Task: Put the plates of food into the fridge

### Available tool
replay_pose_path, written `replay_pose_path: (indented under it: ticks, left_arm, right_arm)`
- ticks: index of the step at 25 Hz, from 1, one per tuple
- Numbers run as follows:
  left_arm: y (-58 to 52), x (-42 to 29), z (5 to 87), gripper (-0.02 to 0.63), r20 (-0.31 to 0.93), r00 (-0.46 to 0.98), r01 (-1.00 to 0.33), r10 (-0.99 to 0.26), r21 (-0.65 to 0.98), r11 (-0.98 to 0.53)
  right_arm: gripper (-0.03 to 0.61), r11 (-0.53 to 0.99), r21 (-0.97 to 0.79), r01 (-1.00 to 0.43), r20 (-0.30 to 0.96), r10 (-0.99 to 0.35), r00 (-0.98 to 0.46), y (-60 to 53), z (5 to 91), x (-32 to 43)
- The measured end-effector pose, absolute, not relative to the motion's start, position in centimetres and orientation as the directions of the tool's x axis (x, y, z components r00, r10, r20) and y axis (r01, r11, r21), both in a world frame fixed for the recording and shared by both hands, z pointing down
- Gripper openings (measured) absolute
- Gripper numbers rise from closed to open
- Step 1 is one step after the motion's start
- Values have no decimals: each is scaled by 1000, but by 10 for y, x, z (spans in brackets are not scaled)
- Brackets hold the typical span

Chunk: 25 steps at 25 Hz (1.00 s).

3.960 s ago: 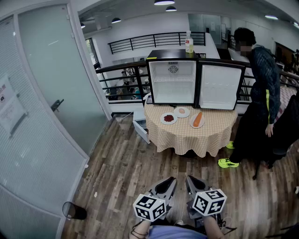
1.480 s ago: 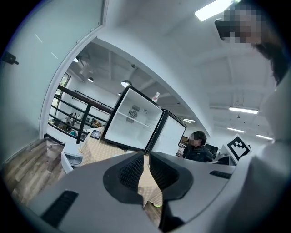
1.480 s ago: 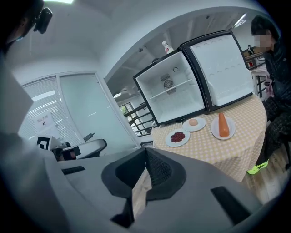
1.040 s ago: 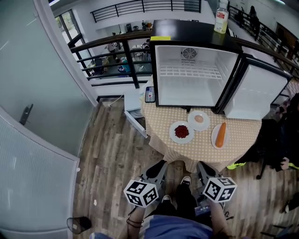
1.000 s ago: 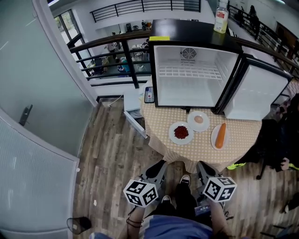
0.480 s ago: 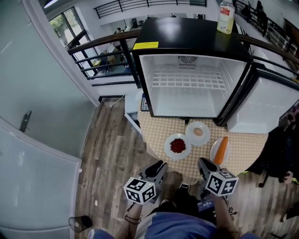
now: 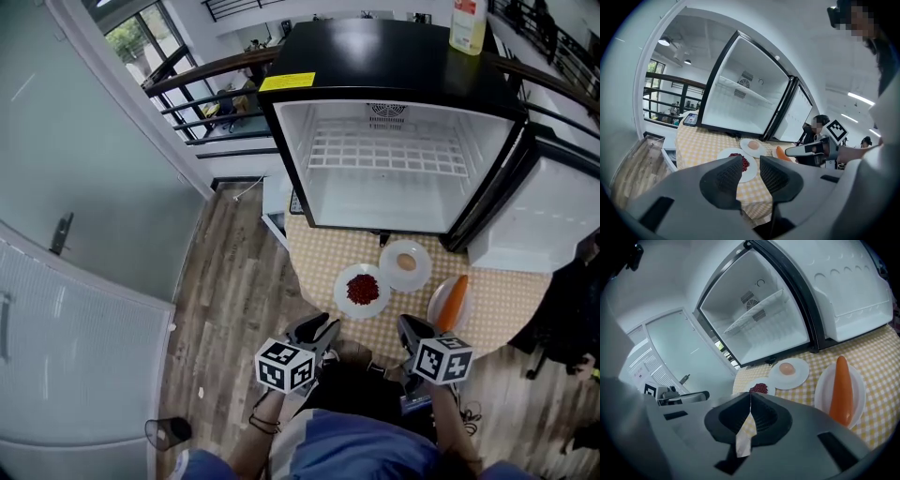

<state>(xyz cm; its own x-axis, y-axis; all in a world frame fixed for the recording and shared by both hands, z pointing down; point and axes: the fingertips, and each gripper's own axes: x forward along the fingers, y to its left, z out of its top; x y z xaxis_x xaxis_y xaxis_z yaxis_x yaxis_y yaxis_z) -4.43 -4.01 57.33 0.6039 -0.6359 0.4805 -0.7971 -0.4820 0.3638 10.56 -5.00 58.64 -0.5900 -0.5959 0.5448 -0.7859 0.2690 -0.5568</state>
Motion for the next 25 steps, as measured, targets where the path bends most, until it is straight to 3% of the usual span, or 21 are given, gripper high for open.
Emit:
replay_pose_path:
  ticks: [18, 25]
  left_arm:
    - [-116, -48, 644, 114, 649, 672, -674, -357, 335, -659]
    - [-136, -59, 674, 153, 695, 672, -634, -257, 360, -685]
  right_arm:
    - [18, 106, -539, -836, 633, -603, -485, -79, 634, 98]
    - [18, -34, -557, -830, 683, -587, -434, -89, 672, 88]
